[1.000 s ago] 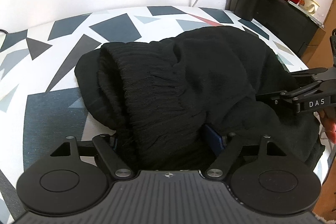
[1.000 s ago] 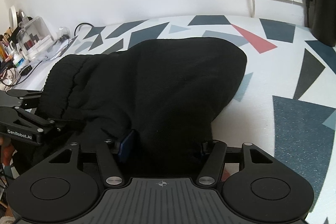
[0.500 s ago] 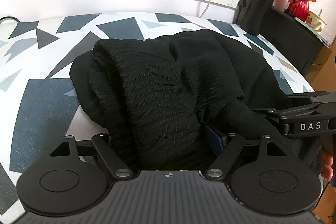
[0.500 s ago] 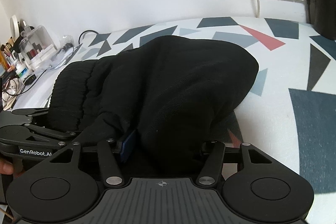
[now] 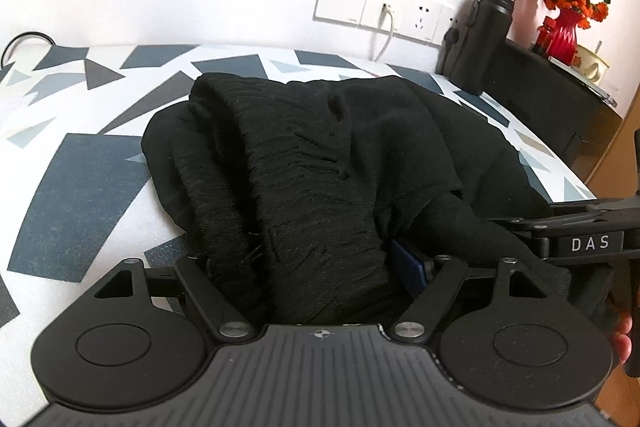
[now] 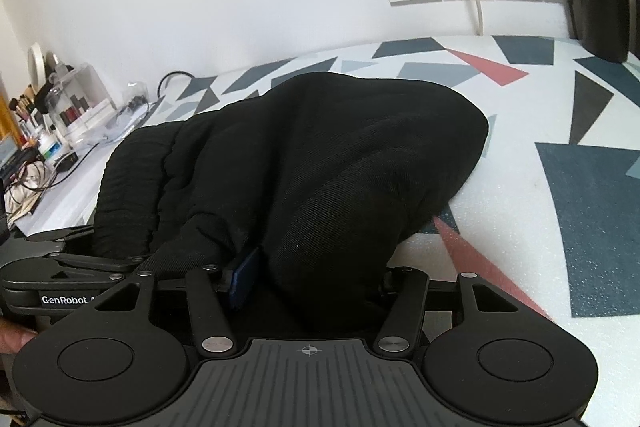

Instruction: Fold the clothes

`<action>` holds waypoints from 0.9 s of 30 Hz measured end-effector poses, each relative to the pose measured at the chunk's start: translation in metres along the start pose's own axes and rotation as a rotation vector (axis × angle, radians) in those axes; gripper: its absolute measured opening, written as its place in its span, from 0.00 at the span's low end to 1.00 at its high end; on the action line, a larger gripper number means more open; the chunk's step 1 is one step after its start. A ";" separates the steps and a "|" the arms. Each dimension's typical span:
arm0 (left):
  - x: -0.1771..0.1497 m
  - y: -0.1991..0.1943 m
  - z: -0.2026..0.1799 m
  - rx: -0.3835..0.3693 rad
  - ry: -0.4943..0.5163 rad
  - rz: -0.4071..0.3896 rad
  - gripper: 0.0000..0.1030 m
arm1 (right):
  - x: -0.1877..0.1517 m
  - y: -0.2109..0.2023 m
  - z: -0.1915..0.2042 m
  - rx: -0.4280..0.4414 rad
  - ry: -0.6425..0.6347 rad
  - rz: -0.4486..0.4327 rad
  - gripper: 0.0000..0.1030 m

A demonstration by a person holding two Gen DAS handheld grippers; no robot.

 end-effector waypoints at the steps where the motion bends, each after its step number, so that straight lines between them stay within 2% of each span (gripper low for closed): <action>1: 0.000 0.000 0.000 0.004 0.003 -0.008 0.76 | 0.000 0.000 0.000 0.001 0.000 -0.004 0.50; 11: -0.001 0.001 -0.001 0.016 0.005 -0.017 0.79 | -0.002 -0.001 -0.002 0.009 0.001 -0.043 0.50; 19: -0.002 0.001 -0.002 0.023 0.002 -0.031 0.80 | -0.001 -0.002 -0.003 0.026 -0.046 -0.034 0.50; 27: 0.001 0.011 -0.019 0.026 0.015 -0.035 0.80 | -0.003 -0.012 -0.021 0.031 -0.041 -0.042 0.49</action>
Point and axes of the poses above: each gripper's, at about its wrist camera, not at the fingertips, and y roughly the way its jaws point, z to its left, x to its top, the point moved 7 cm from there along y, roughly the way its jaws point, and after that the axes turned 5 degrees about -y, right-handed, at the moved point
